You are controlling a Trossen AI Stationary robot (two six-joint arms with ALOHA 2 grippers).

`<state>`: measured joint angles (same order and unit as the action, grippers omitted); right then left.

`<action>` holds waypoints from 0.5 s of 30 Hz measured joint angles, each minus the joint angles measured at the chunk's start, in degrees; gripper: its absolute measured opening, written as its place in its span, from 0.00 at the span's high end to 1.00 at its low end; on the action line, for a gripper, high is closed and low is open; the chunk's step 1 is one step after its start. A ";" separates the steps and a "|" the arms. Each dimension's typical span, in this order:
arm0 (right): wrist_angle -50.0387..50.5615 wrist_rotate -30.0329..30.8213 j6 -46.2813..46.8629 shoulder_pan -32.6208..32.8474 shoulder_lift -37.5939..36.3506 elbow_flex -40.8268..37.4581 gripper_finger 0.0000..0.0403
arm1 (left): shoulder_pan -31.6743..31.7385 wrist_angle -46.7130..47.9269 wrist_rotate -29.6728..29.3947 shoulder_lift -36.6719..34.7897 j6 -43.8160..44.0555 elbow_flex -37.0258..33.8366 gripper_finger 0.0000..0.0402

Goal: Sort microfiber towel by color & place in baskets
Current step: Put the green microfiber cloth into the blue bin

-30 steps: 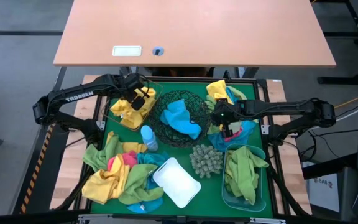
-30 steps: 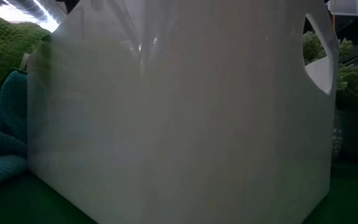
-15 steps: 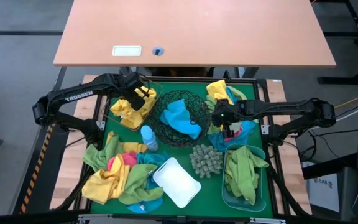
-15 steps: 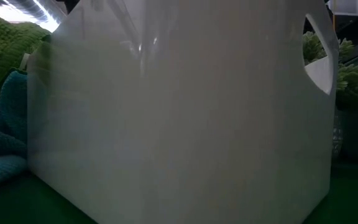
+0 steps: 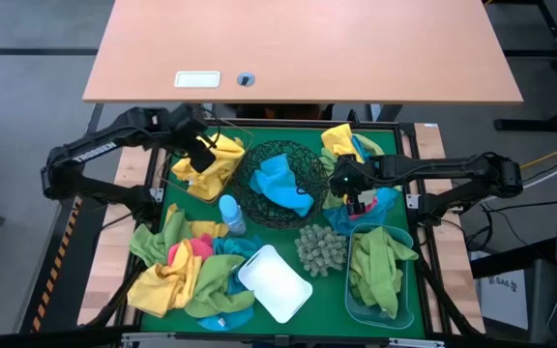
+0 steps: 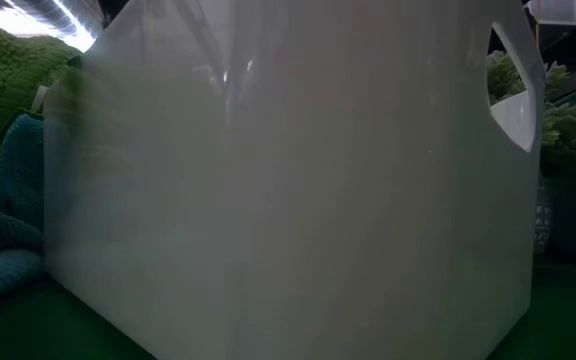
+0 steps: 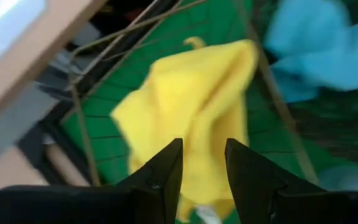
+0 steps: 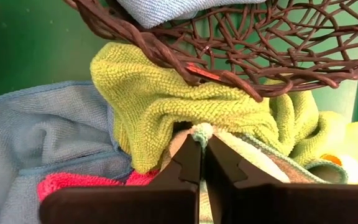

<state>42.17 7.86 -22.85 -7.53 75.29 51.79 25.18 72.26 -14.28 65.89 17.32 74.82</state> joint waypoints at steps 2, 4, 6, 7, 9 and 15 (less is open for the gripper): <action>0.02 0.00 0.00 0.00 -0.03 0.00 0.99 | -0.27 -0.01 3.68 -0.64 1.60 1.04 0.71; 0.02 0.00 0.00 0.00 -0.09 0.02 0.99 | -0.80 -0.62 7.41 -1.34 2.37 1.69 0.71; 1.41 0.05 0.00 0.00 -0.09 0.85 0.99 | -1.75 -2.17 9.88 -1.94 3.52 1.84 0.71; 2.74 0.07 0.00 -0.01 -0.09 1.70 0.99 | -2.26 -3.11 10.51 -2.09 3.75 1.84 0.71; 5.69 0.07 0.00 -0.01 -0.13 3.86 0.99 | -3.46 -4.95 10.84 -2.14 4.58 1.84 0.71; 15.51 0.10 0.93 0.00 -0.13 12.87 0.99 | -6.86 -11.67 10.80 -1.63 4.83 1.84 0.71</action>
<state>57.69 7.96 -21.92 -7.53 75.16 64.66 18.31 60.59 -3.48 64.25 22.15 76.66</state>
